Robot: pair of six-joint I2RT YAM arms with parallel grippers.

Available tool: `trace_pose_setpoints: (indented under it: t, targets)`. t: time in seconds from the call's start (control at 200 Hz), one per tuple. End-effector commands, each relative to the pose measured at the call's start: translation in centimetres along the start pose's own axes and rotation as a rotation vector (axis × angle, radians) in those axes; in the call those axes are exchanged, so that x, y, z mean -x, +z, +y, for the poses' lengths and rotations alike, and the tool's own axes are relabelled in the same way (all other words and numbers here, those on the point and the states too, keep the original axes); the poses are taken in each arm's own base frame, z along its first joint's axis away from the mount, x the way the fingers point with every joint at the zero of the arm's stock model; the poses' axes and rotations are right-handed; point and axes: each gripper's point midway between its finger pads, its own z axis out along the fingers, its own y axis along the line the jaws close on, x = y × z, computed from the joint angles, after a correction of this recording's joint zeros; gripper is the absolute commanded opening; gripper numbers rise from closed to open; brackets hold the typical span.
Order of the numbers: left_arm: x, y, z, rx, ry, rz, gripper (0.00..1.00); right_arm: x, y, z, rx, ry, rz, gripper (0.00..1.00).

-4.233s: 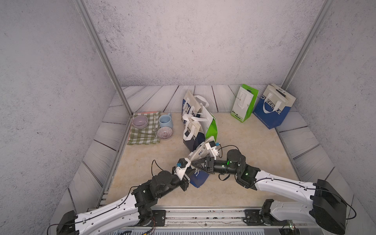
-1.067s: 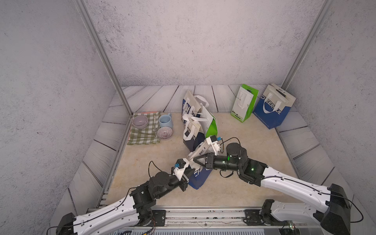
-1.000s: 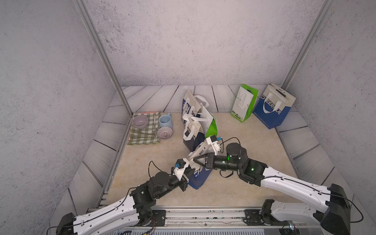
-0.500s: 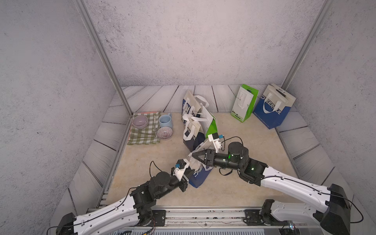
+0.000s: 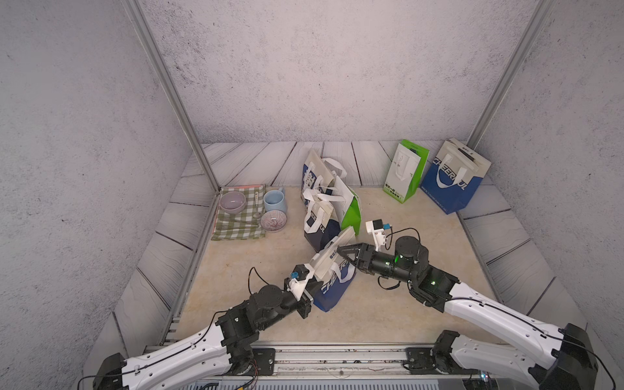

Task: Open the takeout bag
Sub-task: Open the takeout bag at the center of the board.

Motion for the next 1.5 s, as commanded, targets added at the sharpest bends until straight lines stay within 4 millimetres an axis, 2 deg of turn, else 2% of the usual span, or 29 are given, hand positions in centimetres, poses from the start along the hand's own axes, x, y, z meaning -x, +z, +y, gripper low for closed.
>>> trace_pose_setpoints:
  t: [0.0,0.315,0.53,0.771,1.216,1.496]
  targets:
    - [0.5,-0.1,0.1,0.002,-0.001,-0.021,0.0,0.1,-0.3,-1.4,-0.039,-0.006,-0.008,0.5]
    - [0.4,-0.1,0.1,0.001,-0.003,-0.02,0.0,-0.3,1.6,-1.8,-0.019,0.035,0.034,0.51]
    - [0.5,0.0,0.0,-0.004,-0.002,-0.021,0.0,-0.2,3.2,-1.1,0.027,0.065,0.063,0.51]
    - [0.3,0.0,0.0,-0.003,-0.001,-0.015,0.0,-0.1,3.4,0.1,0.068,0.085,0.073,0.48]
    - [0.3,0.1,0.0,-0.003,0.0,-0.016,0.0,0.0,3.8,1.8,0.164,0.163,0.097,0.3]
    - [0.3,0.2,-0.1,-0.005,0.0,-0.016,0.0,0.0,3.9,2.2,0.188,0.196,0.101,0.11]
